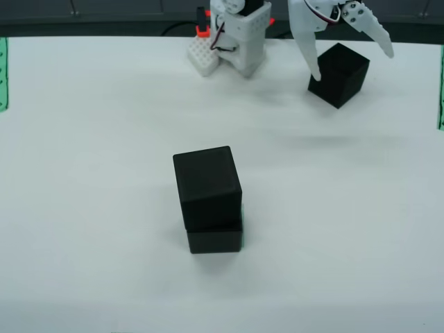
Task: Stack 3 Blocks on the chosen place.
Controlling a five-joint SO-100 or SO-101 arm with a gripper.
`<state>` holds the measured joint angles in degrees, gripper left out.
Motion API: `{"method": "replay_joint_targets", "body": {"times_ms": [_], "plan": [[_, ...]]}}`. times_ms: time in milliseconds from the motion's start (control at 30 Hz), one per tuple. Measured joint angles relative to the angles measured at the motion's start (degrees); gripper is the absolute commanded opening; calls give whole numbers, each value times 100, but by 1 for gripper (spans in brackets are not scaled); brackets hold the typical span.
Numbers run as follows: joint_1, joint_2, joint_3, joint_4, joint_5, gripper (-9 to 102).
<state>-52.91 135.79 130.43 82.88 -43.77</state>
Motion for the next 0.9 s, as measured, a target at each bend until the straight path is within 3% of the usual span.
{"method": "replay_joint_targets", "body": {"times_ms": [500, 900], "plan": [[-747, -659, 0, 0, -1494, 43], [-1362, -1784, 18, -545, -1600, 43]]}}
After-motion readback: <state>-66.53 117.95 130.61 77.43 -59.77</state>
